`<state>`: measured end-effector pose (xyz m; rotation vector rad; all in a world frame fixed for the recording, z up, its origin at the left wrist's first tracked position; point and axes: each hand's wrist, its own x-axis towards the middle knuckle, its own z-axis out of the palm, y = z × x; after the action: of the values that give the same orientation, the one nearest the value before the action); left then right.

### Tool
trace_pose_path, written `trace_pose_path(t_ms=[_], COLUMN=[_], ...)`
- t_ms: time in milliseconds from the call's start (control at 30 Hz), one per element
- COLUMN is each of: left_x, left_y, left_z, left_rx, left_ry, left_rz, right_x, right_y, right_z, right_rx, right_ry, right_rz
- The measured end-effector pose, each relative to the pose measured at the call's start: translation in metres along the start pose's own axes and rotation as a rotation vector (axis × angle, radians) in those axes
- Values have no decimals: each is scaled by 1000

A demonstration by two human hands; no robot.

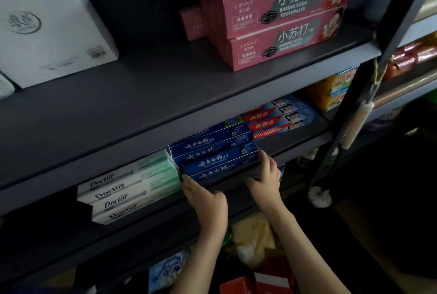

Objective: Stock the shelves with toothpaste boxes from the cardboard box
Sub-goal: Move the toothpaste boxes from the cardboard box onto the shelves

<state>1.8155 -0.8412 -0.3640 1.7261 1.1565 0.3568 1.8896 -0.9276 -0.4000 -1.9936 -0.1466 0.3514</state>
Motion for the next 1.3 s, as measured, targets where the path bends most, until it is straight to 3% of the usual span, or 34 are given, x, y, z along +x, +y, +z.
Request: trace_pose_path(t_ms=[133, 433, 833, 1033, 1100, 1200, 1300], left_x=[7, 13, 19, 4, -17, -62, -112], left_y=[5, 5, -3, -16, -28, -57, -104], left_z=[2, 7, 9, 2, 10, 33, 59], left_rx=[-32, -71, -67, -119, -80, 10, 199], left_ry=[-9, -4, -26, 26, 12, -133, -454], left_rz=[-25, 6, 86, 272, 366, 440, 425], right_x=[1, 13, 16, -23, -48, -91, -146], right_y=[-2, -7, -5, 8, 32, 85, 146], right_z=[1, 3, 0, -17, -22, -32, -52], right_rx=[32, -147, -133, 138, 150, 136, 101], right_ry=[-16, -62, -95, 80, 146, 159, 180], right_rz=[-18, -30, -16, -176, -153, -4, 192])
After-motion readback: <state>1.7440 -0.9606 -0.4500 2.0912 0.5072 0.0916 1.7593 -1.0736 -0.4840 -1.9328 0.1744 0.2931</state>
